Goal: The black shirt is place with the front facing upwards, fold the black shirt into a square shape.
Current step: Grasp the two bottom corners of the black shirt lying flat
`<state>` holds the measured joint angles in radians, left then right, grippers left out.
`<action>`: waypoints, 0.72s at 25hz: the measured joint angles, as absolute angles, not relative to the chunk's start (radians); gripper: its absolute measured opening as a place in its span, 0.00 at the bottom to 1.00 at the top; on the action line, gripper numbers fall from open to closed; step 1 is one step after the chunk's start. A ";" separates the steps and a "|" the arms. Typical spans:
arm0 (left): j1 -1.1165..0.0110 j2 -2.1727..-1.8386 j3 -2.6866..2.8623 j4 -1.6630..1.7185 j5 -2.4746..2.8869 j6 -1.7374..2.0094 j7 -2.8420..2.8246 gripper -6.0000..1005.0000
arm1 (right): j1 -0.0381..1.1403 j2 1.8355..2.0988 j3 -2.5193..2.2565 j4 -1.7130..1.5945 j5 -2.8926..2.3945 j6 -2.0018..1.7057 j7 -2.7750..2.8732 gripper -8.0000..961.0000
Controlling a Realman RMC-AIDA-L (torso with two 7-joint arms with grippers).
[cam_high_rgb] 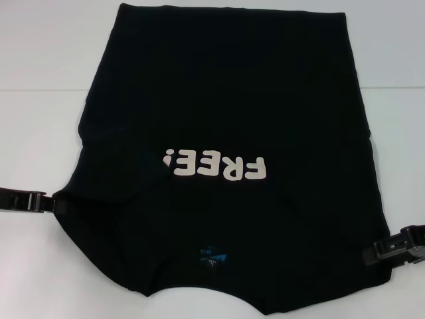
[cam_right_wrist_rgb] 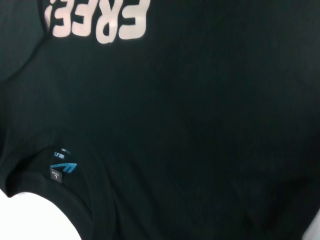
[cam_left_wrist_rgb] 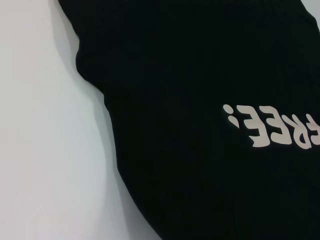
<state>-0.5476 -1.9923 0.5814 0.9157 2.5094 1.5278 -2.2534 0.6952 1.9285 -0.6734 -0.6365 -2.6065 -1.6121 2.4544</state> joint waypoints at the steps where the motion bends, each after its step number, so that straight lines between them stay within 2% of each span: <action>1: -0.548 -1.992 0.581 0.916 2.509 1.528 -2.253 0.02 | 0.694 1.929 -0.675 -0.637 -2.604 -1.612 2.454 0.84; 8: -0.548 -1.991 0.581 0.915 2.507 1.528 -2.253 0.02 | 0.689 1.927 -0.681 -0.636 -2.610 -1.610 2.454 0.84; 18: -0.548 -1.991 0.581 0.914 2.506 1.529 -2.253 0.02 | 0.672 1.909 -0.680 -0.643 -2.612 -1.611 2.458 0.84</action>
